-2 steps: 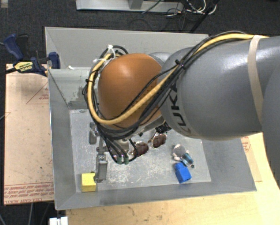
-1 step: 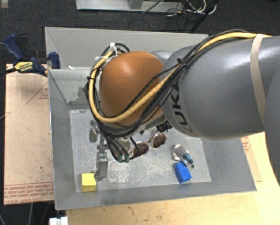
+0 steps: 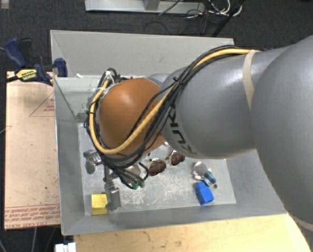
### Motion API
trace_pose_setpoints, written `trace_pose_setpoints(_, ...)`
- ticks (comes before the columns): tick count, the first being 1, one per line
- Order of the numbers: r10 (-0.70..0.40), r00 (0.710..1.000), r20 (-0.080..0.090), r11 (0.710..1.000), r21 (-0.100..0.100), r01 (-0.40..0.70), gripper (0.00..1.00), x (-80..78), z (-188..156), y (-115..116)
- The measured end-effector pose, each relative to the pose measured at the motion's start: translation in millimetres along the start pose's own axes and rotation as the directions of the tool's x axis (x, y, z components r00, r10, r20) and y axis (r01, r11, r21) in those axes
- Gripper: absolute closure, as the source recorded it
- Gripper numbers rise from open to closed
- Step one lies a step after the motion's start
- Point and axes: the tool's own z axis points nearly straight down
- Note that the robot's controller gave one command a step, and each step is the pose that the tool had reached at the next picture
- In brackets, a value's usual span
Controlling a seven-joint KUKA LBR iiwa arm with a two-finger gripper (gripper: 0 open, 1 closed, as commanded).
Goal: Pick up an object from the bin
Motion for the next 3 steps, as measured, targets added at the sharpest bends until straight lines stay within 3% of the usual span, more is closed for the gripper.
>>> trace_pose_setpoints(1, -0.041, 0.999, -0.004, 0.999, -0.001, 0.041, 0.0, 5.4, 18.4, -0.3)
trace_pose_setpoints(2, -0.437, 0.899, -0.002, 0.899, -0.001, 0.437, 0.0, 2.9, 44.5, 1.0)
trace_pose_setpoints(3, -0.493, 0.87, 0.009, 0.87, 0.005, 0.493, 0.0, 7.8, 96.7, -7.6)
